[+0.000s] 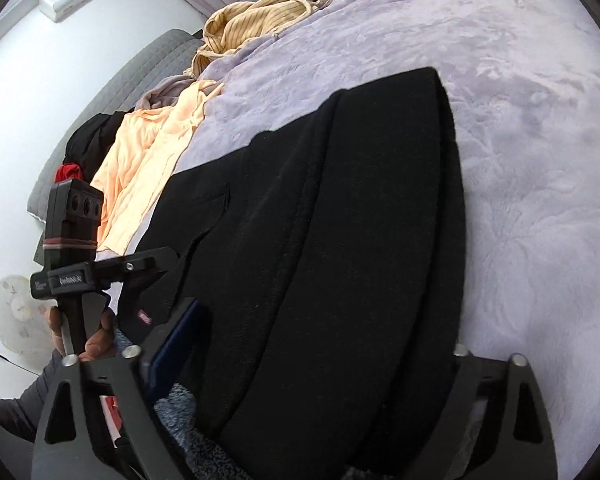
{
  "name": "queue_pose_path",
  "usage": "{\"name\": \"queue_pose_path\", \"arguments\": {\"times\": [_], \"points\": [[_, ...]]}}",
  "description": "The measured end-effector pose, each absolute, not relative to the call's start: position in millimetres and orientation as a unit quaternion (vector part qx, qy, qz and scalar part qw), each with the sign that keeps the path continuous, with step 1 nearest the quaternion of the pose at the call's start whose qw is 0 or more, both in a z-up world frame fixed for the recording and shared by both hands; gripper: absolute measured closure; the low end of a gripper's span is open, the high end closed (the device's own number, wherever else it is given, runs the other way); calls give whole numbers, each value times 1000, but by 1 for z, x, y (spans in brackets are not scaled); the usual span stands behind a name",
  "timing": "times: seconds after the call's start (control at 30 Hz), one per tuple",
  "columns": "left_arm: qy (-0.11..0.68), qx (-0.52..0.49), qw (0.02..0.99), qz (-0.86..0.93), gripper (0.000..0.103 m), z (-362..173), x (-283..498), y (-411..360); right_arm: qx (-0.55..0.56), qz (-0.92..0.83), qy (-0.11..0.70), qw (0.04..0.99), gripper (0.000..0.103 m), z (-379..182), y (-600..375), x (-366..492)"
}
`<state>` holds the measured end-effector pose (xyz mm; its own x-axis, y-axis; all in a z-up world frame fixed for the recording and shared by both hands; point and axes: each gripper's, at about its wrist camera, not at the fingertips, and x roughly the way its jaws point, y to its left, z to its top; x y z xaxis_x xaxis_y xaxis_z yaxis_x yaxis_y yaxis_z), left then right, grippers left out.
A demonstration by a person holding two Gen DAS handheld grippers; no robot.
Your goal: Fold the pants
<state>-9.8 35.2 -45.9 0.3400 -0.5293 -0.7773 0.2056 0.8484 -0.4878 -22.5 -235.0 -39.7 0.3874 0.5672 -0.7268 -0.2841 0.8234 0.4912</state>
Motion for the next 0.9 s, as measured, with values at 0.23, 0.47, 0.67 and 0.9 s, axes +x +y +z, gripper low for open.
{"name": "queue_pose_path", "arguments": {"times": [0.23,0.47,0.67,0.9], "points": [[517,-134,818,-214,38,-14,-17,25,145,246,472,834,37,-15,-242,-33],[508,-143,817,-233,38,23,6,-1,119,245,448,851,37,25,-252,-28],[515,-150,809,-240,38,29,57,-42,115,217,431,868,37,52,-282,10],[532,-132,801,-242,38,26,112,-82,135,189,437,869,37,52,-319,62]]}}
